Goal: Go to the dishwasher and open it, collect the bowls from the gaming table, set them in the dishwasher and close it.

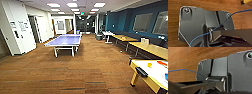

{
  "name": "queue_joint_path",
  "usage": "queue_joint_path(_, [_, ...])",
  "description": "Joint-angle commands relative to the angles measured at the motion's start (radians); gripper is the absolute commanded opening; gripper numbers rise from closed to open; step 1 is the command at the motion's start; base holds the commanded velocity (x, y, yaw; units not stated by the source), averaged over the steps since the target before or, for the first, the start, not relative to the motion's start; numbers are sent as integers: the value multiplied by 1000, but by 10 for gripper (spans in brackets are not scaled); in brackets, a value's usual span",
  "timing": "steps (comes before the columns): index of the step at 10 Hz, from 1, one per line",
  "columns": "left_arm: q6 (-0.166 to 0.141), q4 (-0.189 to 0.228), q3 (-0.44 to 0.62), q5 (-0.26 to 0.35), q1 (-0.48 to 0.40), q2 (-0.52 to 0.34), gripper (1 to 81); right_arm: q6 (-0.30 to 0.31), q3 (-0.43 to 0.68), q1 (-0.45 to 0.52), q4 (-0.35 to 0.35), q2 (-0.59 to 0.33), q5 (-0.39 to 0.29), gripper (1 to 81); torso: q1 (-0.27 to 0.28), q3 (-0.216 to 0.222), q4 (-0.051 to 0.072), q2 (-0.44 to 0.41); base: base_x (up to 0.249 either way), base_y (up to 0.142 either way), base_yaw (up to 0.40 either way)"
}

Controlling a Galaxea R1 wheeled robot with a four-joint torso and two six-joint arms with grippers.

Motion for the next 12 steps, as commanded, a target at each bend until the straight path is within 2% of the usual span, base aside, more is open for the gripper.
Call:
queue_joint_path(1, [-1, 13, 7, 47, -40, -7, 811, -2, 7, 40, -16, -1, -30, 811, 0, 0, 0, 0, 0, 0, -291])
queue_joint_path(12, [2, 14, 9, 44, -40, -6, 811, -8, 6, 34, -16, 2, -28, 811, 0, 0, 0, 0, 0, 0, -319])
